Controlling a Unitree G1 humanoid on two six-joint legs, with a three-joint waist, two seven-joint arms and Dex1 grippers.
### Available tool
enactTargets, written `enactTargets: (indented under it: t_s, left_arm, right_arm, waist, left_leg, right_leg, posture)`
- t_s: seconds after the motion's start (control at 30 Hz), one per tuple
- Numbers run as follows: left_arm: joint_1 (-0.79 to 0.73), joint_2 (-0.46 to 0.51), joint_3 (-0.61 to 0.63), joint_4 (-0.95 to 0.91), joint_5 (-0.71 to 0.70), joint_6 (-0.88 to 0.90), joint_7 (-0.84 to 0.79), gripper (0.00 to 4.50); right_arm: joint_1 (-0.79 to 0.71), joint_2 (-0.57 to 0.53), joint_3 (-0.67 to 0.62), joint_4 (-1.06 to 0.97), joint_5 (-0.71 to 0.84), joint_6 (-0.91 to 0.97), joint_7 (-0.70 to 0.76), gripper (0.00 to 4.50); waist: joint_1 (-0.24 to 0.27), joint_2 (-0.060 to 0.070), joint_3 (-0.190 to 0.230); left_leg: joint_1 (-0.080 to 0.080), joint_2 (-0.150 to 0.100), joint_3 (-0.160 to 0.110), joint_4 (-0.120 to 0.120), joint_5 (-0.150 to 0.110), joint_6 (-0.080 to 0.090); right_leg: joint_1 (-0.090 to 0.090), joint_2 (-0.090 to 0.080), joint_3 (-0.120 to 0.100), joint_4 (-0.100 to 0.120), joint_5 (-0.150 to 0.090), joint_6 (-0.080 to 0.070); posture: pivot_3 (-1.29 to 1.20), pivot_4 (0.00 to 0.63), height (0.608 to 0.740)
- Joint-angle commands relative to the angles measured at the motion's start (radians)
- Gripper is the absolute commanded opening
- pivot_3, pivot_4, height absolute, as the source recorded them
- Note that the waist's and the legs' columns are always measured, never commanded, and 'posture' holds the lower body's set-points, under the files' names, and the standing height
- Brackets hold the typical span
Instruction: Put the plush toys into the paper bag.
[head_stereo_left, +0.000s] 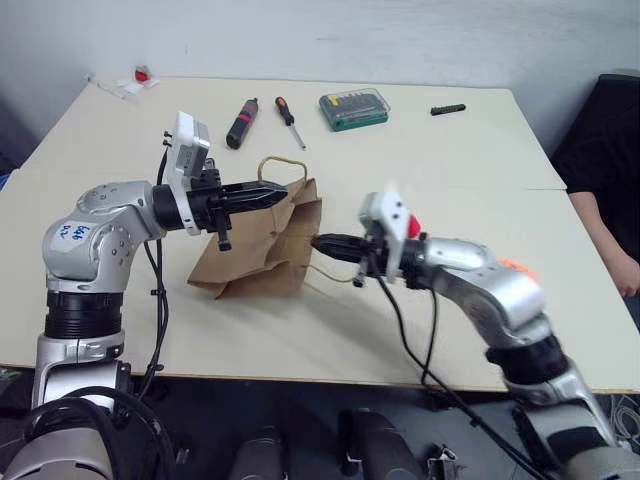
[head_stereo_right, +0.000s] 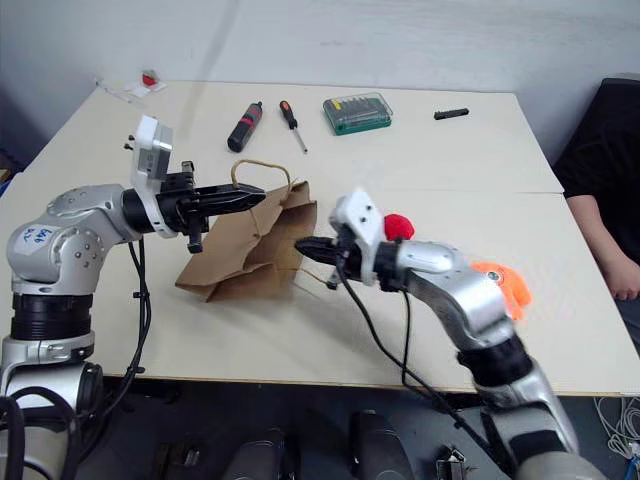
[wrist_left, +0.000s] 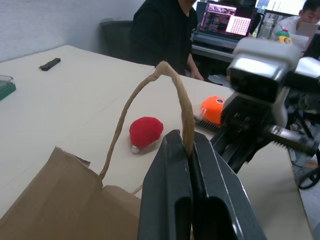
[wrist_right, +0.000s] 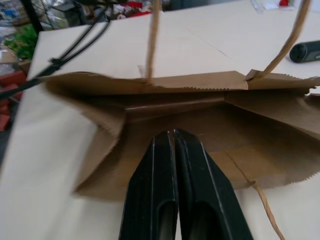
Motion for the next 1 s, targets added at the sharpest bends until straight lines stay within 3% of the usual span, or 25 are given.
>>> enactTargets:
  t_s: [0.03, 0.27, 0.4, 0.53, 0.63, 0.87, 1.0]
  left_arm:
    - [0.003, -0.013, 0.03, -0.065, -0.042, 0.009, 0.031, 0.0]
    - [0.048, -0.009, 0.044, -0.132, -0.075, 0.02, 0.042, 0.0]
    - [0.038, 0.009, 0.117, -0.128, -0.129, 0.045, 0.063, 0.0]
    - [-0.041, -0.006, 0.278, -0.061, -0.261, 0.133, 0.208, 0.0]
    - [-0.045, -0.015, 0.328, -0.061, -0.31, 0.167, 0.276, 0.0]
    - [0.053, -0.012, 0.264, -0.141, -0.283, 0.14, 0.273, 0.0]
    - [0.072, -0.023, 0.227, -0.129, -0.262, 0.109, 0.272, 0.0]
  right_arm:
    - [-0.06, 0.062, 0.095, 0.182, -0.142, -0.091, 0.029, 0.04]
    - [-0.137, 0.191, 0.209, 0.518, -0.357, -0.213, 0.041, 0.04]
    - [-0.142, 0.205, 0.208, 0.581, -0.404, -0.23, 0.077, 0.04]
    - [-0.125, 0.197, 0.193, 0.576, -0.43, -0.222, 0.102, 0.04]
    - [-0.113, 0.195, 0.182, 0.569, -0.441, -0.217, 0.109, 0.04]
    - [-0.068, 0.194, 0.13, 0.484, -0.424, -0.181, 0.115, 0.04]
    - [-0.009, 0.16, 0.017, 0.261, -0.331, -0.146, 0.136, 0.04]
  waist:
    - [-0.001, 0.0, 0.0]
    - [-0.008, 0.0, 0.0]
    - [-0.021, 0.0, 0.0]
    - [-0.023, 0.0, 0.0]
    - [-0.023, 0.0, 0.0]
    - [-0.021, -0.001, -0.001]
    - [-0.019, -0.001, -0.001]
  left_leg:
    - [-0.001, 0.0, 0.0, 0.0, 0.0, 0.0]
    - [-0.003, 0.0, 0.0, 0.0, 0.0, 0.0]
    - [-0.002, 0.0, -0.001, 0.001, 0.001, -0.001]
    - [-0.002, 0.0, -0.001, 0.001, 0.001, -0.001]
    - [-0.001, 0.0, -0.001, 0.001, 0.001, -0.001]
    - [-0.001, 0.0, -0.001, 0.0, 0.001, -0.001]
    - [-0.001, 0.0, -0.001, 0.0, 0.001, -0.001]
  right_leg:
    - [-0.001, 0.0, 0.0, 0.0, 0.0, 0.0]
    - [-0.002, -0.001, 0.0, 0.0, 0.0, 0.0]
    - [-0.002, 0.0, -0.001, 0.001, 0.0, 0.0]
    - [-0.002, 0.0, -0.001, 0.002, 0.0, 0.0]
    - [-0.001, -0.001, -0.001, 0.001, 0.0, 0.0]
    - [0.0, -0.002, -0.002, 0.001, 0.0, 0.0]
    - [0.0, -0.002, -0.002, 0.001, 0.0, 0.0]
  posture:
    - [0.0, 0.15, 0.74]
    - [0.0, 0.15, 0.74]
    - [0.0, 0.15, 0.74]
    - [0.0, 0.15, 0.74]
    - [0.0, 0.15, 0.74]
    - [0.0, 0.15, 0.74]
    - [0.0, 0.15, 0.74]
